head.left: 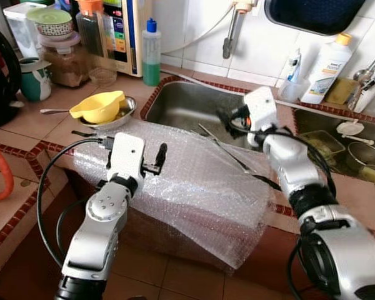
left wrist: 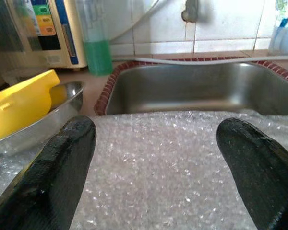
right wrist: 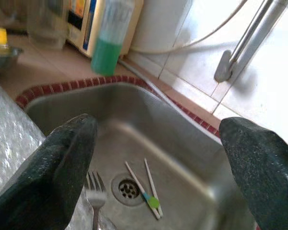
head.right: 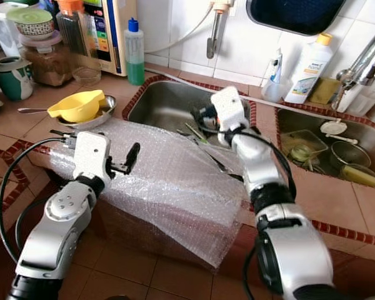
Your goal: Kitchen organization
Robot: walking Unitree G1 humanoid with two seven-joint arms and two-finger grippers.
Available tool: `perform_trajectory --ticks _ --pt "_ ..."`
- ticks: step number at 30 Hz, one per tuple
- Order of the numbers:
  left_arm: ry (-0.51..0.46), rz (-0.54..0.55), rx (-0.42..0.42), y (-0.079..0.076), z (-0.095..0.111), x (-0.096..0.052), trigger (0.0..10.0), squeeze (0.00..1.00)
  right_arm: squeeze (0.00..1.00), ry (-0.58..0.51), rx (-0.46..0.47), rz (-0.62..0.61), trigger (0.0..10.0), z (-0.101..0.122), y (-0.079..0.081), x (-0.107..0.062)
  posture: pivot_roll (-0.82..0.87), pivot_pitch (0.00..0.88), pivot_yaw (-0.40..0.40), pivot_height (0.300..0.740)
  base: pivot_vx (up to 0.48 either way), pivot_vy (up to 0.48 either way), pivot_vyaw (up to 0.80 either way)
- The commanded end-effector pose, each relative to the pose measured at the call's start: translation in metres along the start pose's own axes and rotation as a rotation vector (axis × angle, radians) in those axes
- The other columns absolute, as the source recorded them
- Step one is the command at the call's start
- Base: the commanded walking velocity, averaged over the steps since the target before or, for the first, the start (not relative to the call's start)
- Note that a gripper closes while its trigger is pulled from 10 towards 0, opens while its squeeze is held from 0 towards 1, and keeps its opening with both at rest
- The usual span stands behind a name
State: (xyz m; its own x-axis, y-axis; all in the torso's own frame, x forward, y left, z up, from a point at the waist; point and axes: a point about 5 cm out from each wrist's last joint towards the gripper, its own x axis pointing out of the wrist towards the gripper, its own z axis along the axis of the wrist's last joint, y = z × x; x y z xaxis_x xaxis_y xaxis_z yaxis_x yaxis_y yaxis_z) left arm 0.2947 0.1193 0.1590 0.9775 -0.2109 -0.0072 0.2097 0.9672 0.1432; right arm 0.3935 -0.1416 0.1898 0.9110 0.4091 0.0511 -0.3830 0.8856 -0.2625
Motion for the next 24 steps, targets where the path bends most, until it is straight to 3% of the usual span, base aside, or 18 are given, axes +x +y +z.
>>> perform_trajectory --ticks 1,11,13,15,24 --pt "-0.007 0.0 0.005 -0.004 0.001 0.002 10.0 0.0 0.0 -0.003 0.031 -0.021 10.0 0.001 -0.006 -0.003 0.14 0.0 -0.081 0.74 0.0 0.0 0.0" --pt "-0.019 0.029 0.013 0.0 0.001 0.001 10.0 0.0 0.0 0.001 0.065 0.033 10.0 0.005 0.001 -0.008 0.14 0.0 -0.085 0.74 0.0 0.0 0.0" --pt "-0.037 0.046 0.059 0.001 0.004 0.001 10.0 0.0 0.0 0.055 0.055 0.172 10.0 -0.001 0.012 -0.011 0.14 0.0 -0.087 0.74 0.0 0.0 0.0" --pt "-0.053 0.052 0.109 0.001 0.006 0.0 10.0 0.0 0.0 0.126 0.025 0.23 10.0 -0.01 0.014 -0.013 0.14 0.0 -0.09 0.74 0.0 0.0 0.0" --pt "-0.03 0.097 0.138 0.002 -0.003 -0.017 10.0 0.0 0.0 0.199 -0.011 0.123 10.0 -0.013 -0.001 -0.006 0.16 0.007 -0.108 0.74 0.0 0.0 0.0"
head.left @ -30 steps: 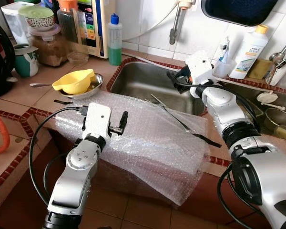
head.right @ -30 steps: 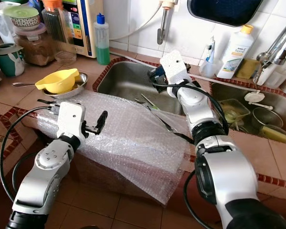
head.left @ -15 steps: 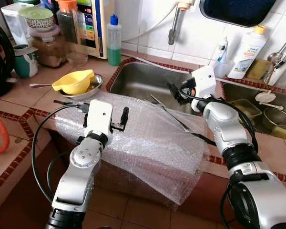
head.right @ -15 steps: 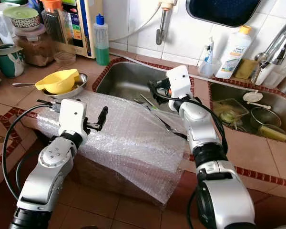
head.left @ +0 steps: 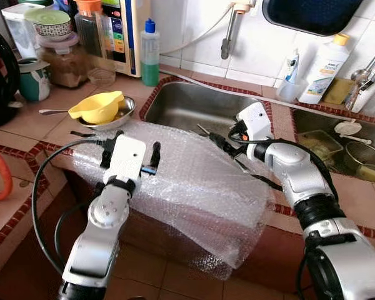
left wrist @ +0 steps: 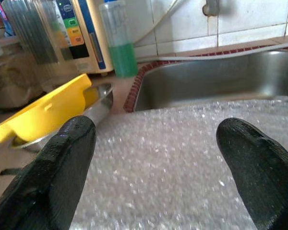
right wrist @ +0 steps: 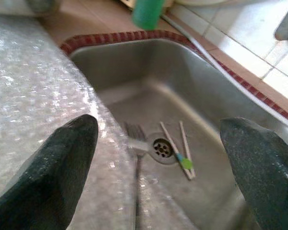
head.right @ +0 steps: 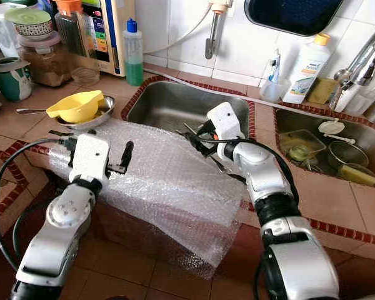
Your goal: Kitchen organization
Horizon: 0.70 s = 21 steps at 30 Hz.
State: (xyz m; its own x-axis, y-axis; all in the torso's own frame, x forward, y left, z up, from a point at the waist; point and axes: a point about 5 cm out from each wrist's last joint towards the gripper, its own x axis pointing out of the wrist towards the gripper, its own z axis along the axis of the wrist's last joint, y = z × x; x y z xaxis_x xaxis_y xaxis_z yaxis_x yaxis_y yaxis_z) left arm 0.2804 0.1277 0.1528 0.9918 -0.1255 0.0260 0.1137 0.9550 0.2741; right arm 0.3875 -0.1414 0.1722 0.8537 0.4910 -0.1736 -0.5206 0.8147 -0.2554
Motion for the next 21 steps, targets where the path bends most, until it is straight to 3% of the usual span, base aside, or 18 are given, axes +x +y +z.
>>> perform_trajectory --ticks 1,11,15,21 --pt "-0.015 0.008 0.004 -0.001 0.004 -0.003 10.0 0.0 0.0 0.012 -0.003 -0.042 10.0 0.003 -0.009 -0.001 0.16 0.007 -0.109 0.74 0.0 0.0 0.0" --pt "-0.024 -0.004 0.011 -0.009 0.007 -0.005 10.0 0.0 0.0 0.041 0.0 -0.059 10.0 0.004 -0.014 0.001 0.15 0.018 -0.114 0.74 0.0 0.0 0.0" --pt "-0.025 -0.008 0.012 -0.01 0.008 -0.007 10.0 0.0 0.0 0.141 -0.012 0.041 10.0 -0.009 -0.01 -0.001 0.16 0.019 -0.112 0.74 0.0 0.0 0.0" --pt "-0.015 -0.012 0.017 -0.009 0.005 -0.008 10.0 0.0 0.0 0.199 -0.02 0.046 10.0 -0.016 -0.018 -0.005 0.16 0.024 -0.113 0.74 0.0 0.0 0.0"
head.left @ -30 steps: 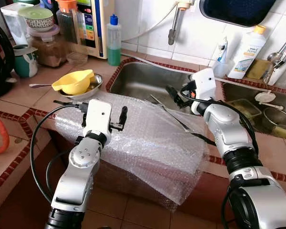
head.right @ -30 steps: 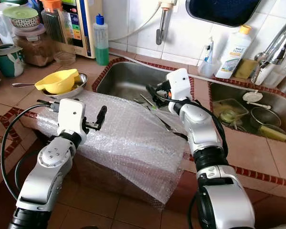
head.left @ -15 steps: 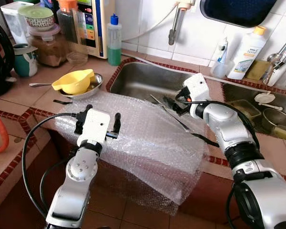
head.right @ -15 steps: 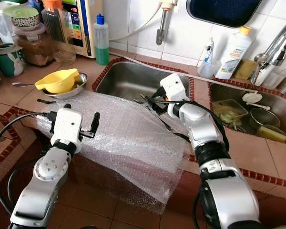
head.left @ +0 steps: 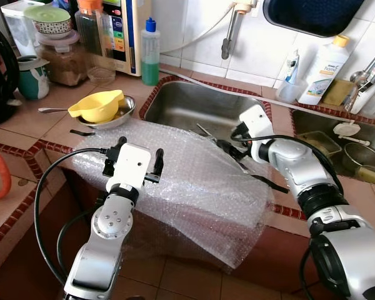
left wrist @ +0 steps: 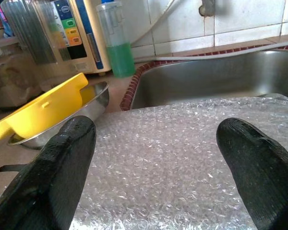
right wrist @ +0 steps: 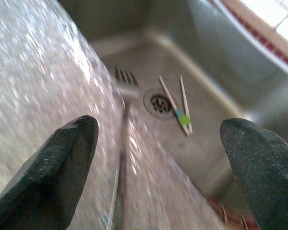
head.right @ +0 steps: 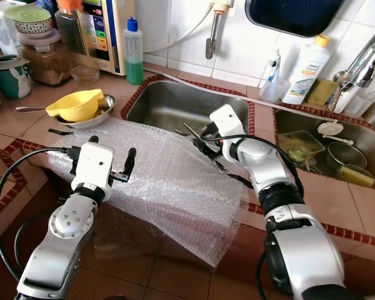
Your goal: Kitchen organization
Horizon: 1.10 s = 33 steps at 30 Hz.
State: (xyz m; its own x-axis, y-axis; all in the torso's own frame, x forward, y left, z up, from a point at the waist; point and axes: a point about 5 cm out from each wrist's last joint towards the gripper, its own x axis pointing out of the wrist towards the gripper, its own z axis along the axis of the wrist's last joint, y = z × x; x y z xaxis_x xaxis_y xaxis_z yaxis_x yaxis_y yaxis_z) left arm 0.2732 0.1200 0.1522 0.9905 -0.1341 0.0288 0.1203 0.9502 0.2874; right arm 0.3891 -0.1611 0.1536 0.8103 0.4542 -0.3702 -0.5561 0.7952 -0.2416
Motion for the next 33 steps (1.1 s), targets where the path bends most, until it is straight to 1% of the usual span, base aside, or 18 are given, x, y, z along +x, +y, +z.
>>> perform_trajectory --ticks 1,5,10,11,12,14,16,18,20,23,25,26,27,28,29,32,33 --pt "-0.009 -0.004 0.003 0.0 0.004 -0.002 10.0 0.0 0.0 0.003 -0.028 0.005 10.0 0.008 -0.006 -0.002 0.16 0.024 -0.113 0.74 0.0 0.0 0.0" --pt "-0.01 -0.004 0.007 0.0 0.004 0.0 10.0 0.0 0.0 0.036 -0.067 -0.003 10.0 0.006 -0.009 -0.002 0.16 0.021 -0.115 0.74 0.0 0.0 0.0" --pt "-0.015 -0.004 0.009 -0.001 0.006 0.001 10.0 0.0 0.0 0.073 -0.104 0.038 10.0 0.002 -0.005 0.0 0.17 0.02 -0.113 0.74 0.0 0.0 0.0" --pt "-0.017 -0.003 0.009 -0.001 0.006 0.001 10.0 0.0 0.0 0.076 -0.11 0.045 10.0 0.001 -0.005 0.001 0.16 0.021 -0.112 0.74 0.0 0.0 0.0" --pt "-0.025 -0.008 0.011 0.0 0.009 0.003 10.0 0.0 0.0 0.064 -0.124 0.029 10.0 0.005 -0.004 0.003 0.15 0.024 -0.097 0.74 0.0 0.0 0.0" --pt "-0.033 -0.015 0.013 0.0 0.01 0.004 10.0 0.0 0.0 0.043 -0.136 0.011 10.0 0.011 -0.004 0.004 0.15 0.025 -0.096 0.74 0.0 0.0 0.0" --pt "-0.035 -0.031 0.029 -0.002 0.009 0.006 10.0 0.0 0.0 0.015 -0.109 0.006 10.0 0.014 -0.001 0.006 0.16 0.016 -0.094 0.74 0.0 0.0 0.0" --pt "-0.034 -0.025 0.021 0.0 0.01 0.006 10.0 0.0 0.0 0.014 -0.107 0.012 10.0 0.013 0.0 0.007 0.16 0.02 -0.086 0.74 0.0 0.0 0.0" --pt "-0.045 -0.029 0.025 0.003 0.012 0.006 10.0 0.0 0.0 0.0 -0.112 0.02 10.0 0.014 0.005 0.01 0.15 0.02 -0.071 0.74 0.0 0.0 0.0" --pt "-0.044 -0.037 0.035 0.004 0.01 0.008 10.0 0.0 0.0 -0.031 -0.102 -0.001 10.0 0.015 0.008 0.012 0.15 0.017 -0.06 0.74 0.0 0.0 0.0" --pt "-0.055 -0.041 0.039 0.004 0.015 0.012 10.0 0.0 0.0 -0.076 -0.064 -0.023 10.0 0.019 0.005 0.01 0.17 0.012 -0.052 0.74 0.0 0.0 0.0" --pt "-0.082 -0.044 0.05 0.004 0.022 0.015 10.0 0.0 0.0 -0.109 -0.028 -0.059 10.0 0.021 0.0 0.008 0.18 0.01 -0.054 0.74 0.0 0.0 0.0" --pt "-0.082 -0.044 0.05 0.004 0.022 0.015 10.0 0.0 0.0 -0.109 -0.028 -0.059 10.0 0.021 0.0 0.008 0.18 0.01 -0.054 0.74 0.0 0.0 0.0" --pt "-0.09 -0.042 0.055 0.006 0.024 0.017 10.0 0.0 0.0 -0.133 -0.004 -0.091 10.0 0.022 -0.002 0.006 0.17 0.012 -0.053 0.74 0.0 0.0 0.0" --pt "-0.09 -0.042 0.055 0.006 0.024 0.017 10.0 0.0 0.0 -0.133 -0.004 -0.091 10.0 0.022 -0.002 0.006 0.17 0.012 -0.053 0.74 0.0 0.0 0.0" --pt "-0.083 -0.035 0.052 0.01 0.023 0.019 10.0 0.0 0.0 -0.192 0.051 -0.148 10.0 0.026 -0.005 0.003 0.16 0.017 -0.043 0.74 0.0 0.0 0.0" --pt "-0.083 -0.035 0.052 0.01 0.023 0.019 10.0 0.0 0.0 -0.192 0.051 -0.148 10.0 0.026 -0.005 0.003 0.16 0.017 -0.043 0.74 0.0 0.0 0.0"
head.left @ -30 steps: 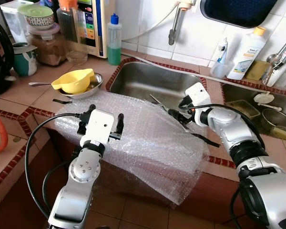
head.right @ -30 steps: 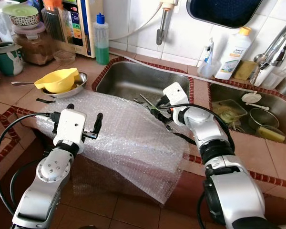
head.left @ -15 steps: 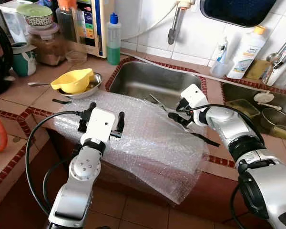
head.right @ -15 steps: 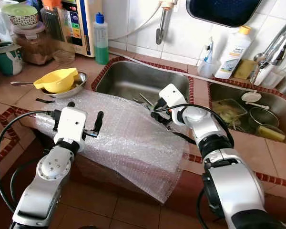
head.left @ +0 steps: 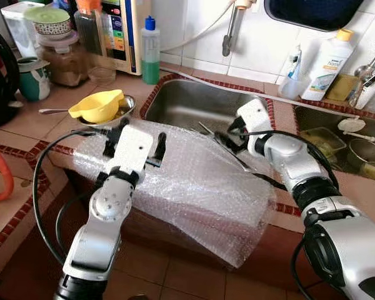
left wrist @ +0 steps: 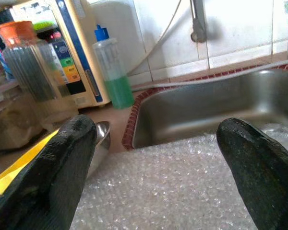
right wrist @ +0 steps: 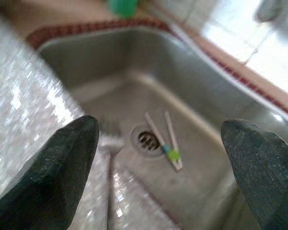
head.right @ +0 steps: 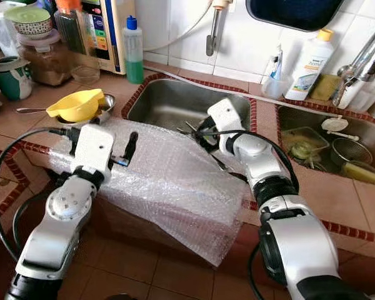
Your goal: Kitchen organization
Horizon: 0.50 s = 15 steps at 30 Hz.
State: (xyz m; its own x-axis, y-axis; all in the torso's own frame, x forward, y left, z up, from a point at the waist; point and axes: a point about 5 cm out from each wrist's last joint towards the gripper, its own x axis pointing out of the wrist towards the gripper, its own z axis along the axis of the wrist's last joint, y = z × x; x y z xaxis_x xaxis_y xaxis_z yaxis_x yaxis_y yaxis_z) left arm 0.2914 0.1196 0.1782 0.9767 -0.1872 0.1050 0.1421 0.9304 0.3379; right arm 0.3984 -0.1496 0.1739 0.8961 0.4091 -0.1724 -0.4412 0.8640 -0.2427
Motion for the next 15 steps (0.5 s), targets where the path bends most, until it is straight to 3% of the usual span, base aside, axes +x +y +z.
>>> perform_trajectory --ticks 1,11,15 --pt "0.005 -0.014 -0.001 0.0 -0.001 0.002 10.0 0.0 0.0 -0.023 0.036 -0.037 10.0 0.003 -0.006 -0.003 0.15 0.019 -0.031 0.74 0.0 0.0 0.0" --pt "-0.007 -0.137 -0.021 -0.023 0.0 0.008 10.0 0.0 0.0 -0.013 0.1 -0.076 10.0 -0.02 -0.004 -0.024 0.06 0.012 0.037 0.74 0.0 0.0 0.0" --pt "-0.014 -0.162 -0.02 -0.027 0.0 0.012 10.0 0.0 0.0 0.029 0.04 -0.039 10.0 -0.026 -0.004 -0.039 0.05 0.009 0.047 0.74 0.0 0.0 0.0"
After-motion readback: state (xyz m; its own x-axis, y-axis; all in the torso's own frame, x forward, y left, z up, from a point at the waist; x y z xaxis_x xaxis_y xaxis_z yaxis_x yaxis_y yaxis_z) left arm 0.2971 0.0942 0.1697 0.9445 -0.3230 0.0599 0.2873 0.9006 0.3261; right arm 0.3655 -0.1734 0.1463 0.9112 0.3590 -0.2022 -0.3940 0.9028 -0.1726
